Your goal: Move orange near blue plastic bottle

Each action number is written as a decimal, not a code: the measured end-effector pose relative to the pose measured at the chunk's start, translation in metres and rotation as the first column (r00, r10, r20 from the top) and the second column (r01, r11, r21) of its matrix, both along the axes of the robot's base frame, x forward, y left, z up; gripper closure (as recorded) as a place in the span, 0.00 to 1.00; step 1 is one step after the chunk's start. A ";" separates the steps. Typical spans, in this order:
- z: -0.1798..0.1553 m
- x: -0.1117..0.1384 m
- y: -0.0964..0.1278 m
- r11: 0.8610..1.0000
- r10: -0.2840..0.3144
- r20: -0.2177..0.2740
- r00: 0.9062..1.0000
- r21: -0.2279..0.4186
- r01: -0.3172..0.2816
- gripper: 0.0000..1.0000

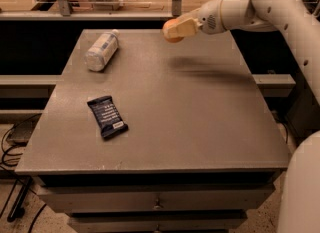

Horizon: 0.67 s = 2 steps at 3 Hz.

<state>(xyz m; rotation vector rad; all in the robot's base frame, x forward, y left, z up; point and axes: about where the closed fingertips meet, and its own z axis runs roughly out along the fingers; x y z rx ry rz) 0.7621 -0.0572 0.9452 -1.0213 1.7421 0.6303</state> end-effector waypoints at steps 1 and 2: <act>-0.002 -0.017 0.051 0.998 0.064 0.023 0.998 0.001 -0.064 1.00; -0.016 -0.036 0.100 0.996 0.088 0.019 0.996 0.028 -0.089 1.00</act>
Offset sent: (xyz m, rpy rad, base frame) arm -0.0555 0.1681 -0.0459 0.0818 -0.0044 0.0808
